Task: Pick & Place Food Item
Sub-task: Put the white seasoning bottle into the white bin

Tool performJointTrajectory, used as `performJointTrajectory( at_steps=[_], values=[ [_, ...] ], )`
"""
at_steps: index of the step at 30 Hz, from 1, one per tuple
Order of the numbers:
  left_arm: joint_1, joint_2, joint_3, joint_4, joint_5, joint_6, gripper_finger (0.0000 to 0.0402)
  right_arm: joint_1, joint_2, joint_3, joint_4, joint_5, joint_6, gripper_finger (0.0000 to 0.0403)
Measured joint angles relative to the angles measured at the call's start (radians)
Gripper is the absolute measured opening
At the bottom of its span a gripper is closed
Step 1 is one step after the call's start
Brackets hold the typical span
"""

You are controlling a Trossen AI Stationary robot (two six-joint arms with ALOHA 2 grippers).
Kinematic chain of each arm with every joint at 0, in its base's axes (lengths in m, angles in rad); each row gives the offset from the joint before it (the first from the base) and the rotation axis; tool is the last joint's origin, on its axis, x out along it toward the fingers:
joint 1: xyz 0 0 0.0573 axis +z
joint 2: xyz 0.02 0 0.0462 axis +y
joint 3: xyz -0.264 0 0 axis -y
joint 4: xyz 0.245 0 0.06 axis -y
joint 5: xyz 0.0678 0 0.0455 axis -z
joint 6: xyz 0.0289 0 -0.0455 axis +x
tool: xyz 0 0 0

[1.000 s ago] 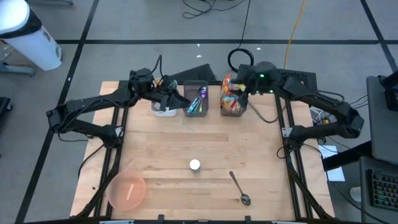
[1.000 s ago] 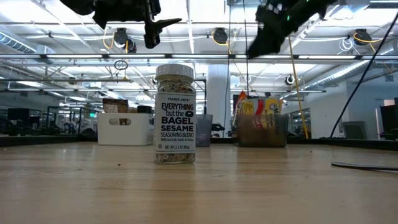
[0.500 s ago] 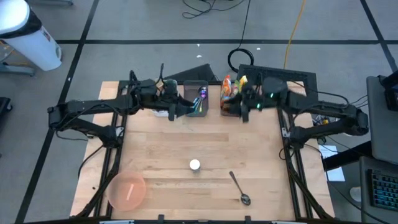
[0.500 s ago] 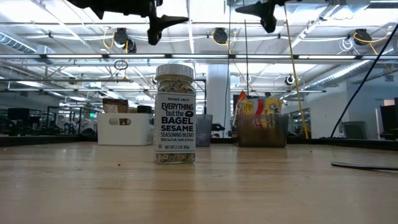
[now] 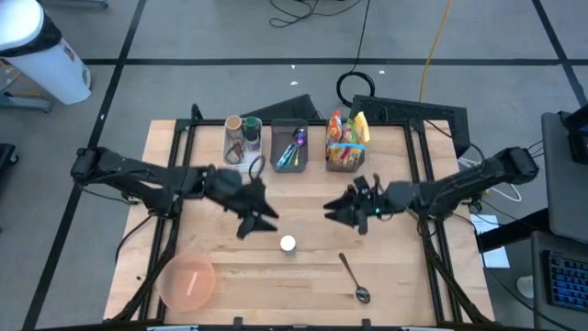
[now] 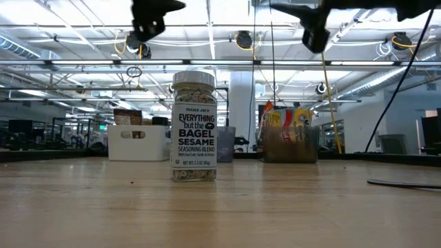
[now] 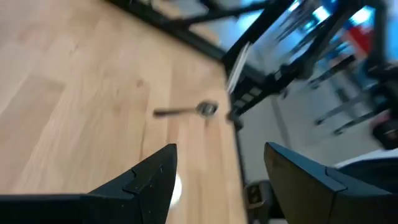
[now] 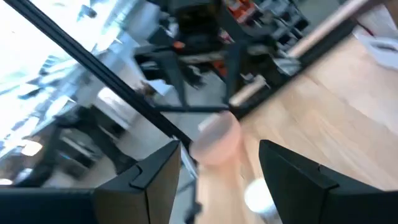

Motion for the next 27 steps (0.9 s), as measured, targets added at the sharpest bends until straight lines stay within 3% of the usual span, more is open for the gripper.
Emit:
performJointTrajectory(
  at_steps=[4, 10, 18, 22, 27],
  values=[
    [-0.133, 0.0, 0.0, -0.064, -0.191, -0.001, 0.025, 0.072, 0.066, -0.006, -0.006, 0.081, -0.001, 0.021],
    [-0.242, 0.003, 0.0, -0.067, -0.389, 0.002, 0.025, 0.098, 0.198, -0.006, 0.093, 0.084, -0.009, 0.021],
    [-0.247, 0.004, 0.018, -0.141, -0.413, 0.014, 0.025, 0.067, 0.281, -0.006, 0.237, 0.081, -0.115, 0.021],
    [-0.231, 0.062, 0.147, -0.297, -0.419, 0.084, 0.025, 0.045, 0.281, -0.006, 0.237, 0.081, -0.176, 0.021],
    [-0.207, 0.221, 0.358, -0.525, -0.406, 0.205, 0.025, 0.017, 0.281, -0.005, 0.235, 0.078, -0.214, 0.021]
  ],
)
